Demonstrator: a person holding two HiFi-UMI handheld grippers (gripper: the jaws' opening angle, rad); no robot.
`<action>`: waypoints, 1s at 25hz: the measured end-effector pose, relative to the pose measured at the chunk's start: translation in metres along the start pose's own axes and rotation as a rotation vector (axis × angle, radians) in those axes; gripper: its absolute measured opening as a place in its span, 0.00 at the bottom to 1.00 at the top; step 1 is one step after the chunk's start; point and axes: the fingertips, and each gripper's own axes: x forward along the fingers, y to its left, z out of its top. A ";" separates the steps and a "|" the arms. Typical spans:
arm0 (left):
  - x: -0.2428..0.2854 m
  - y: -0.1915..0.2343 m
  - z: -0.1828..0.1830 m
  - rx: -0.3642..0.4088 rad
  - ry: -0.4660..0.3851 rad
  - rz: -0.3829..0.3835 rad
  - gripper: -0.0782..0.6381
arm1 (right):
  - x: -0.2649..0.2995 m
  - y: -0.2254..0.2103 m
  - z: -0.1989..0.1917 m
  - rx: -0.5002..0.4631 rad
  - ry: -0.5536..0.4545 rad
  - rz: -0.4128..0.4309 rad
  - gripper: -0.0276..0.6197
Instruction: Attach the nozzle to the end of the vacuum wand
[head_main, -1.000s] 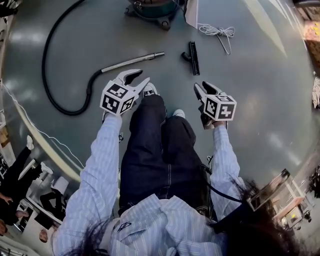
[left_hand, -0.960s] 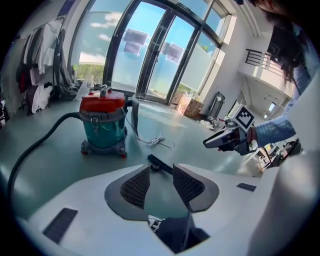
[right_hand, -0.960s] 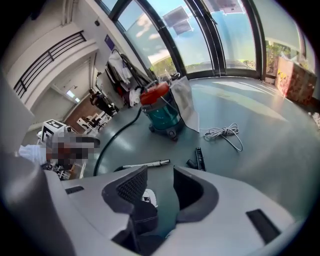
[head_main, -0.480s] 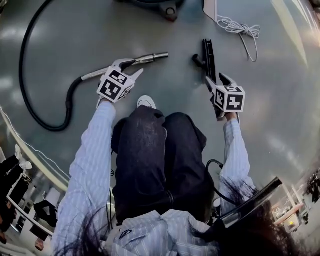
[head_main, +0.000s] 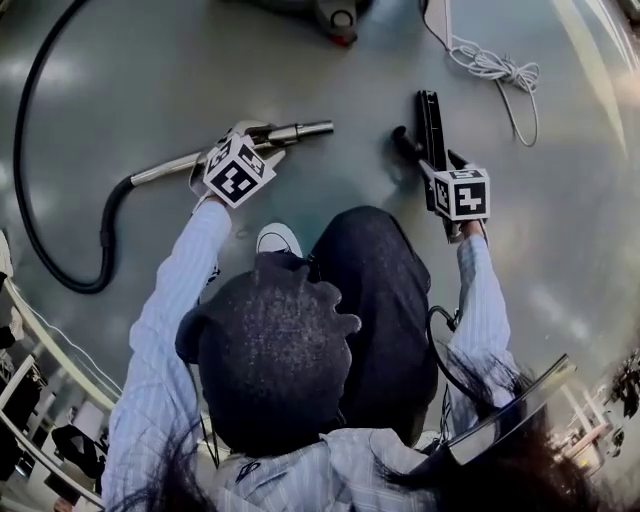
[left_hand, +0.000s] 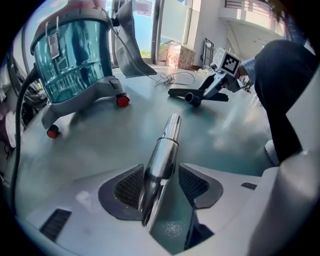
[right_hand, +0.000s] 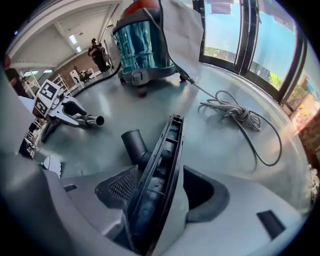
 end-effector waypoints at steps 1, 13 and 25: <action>0.005 0.000 -0.002 0.021 0.015 0.007 0.38 | 0.005 -0.002 -0.002 -0.001 0.008 0.005 0.45; 0.021 0.001 -0.003 0.054 0.078 -0.087 0.38 | 0.022 0.009 -0.005 0.200 0.055 0.168 0.44; 0.033 -0.025 0.021 0.141 0.094 -0.099 0.38 | 0.019 0.048 0.063 -0.288 0.059 0.086 0.41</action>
